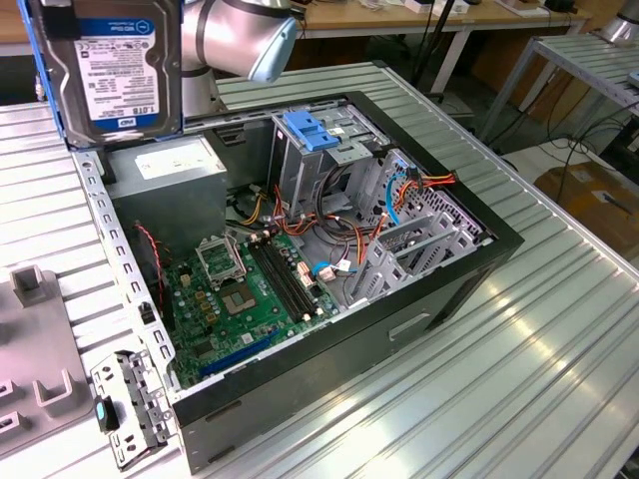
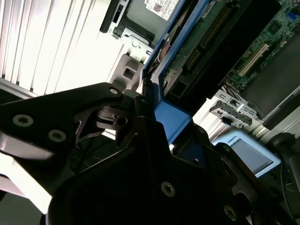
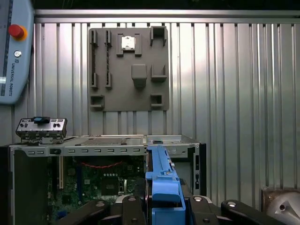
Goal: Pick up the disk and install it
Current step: 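Pick up the disk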
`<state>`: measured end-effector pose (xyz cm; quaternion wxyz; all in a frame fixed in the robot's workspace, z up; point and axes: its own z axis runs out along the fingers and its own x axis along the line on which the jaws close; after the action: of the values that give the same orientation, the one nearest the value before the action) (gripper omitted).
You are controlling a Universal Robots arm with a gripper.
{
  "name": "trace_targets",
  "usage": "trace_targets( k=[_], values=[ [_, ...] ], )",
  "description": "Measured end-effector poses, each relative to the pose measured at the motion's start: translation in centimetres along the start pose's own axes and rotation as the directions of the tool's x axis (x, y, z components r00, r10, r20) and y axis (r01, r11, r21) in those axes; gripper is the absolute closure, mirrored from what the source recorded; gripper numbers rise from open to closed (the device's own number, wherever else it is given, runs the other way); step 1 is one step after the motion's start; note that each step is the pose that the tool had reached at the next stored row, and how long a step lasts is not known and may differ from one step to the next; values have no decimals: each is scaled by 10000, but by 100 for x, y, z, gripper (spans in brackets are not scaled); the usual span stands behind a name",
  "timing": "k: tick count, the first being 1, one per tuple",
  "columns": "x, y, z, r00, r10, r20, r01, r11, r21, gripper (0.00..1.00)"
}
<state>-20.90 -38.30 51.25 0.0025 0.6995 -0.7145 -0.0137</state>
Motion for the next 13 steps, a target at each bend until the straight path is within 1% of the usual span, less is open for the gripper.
trace_targets(
  k=[2, 4, 6, 8, 13],
  values=[
    [-1, -72, -1, 10000, 5, 0, -5, 10000, -2, 63],
    [0, -130, -1, 10000, 8, 0, -8, 10000, -3, 63],
    [11, -166, 0, 10000, 11, 1, -11, 10000, -1, 63],
    [34, -182, 1, 10000, 16, 0, -16, 10000, -2, 63],
    [120, -196, 9, 10000, 29, 0, -29, 10000, -2, 63]
  ],
)
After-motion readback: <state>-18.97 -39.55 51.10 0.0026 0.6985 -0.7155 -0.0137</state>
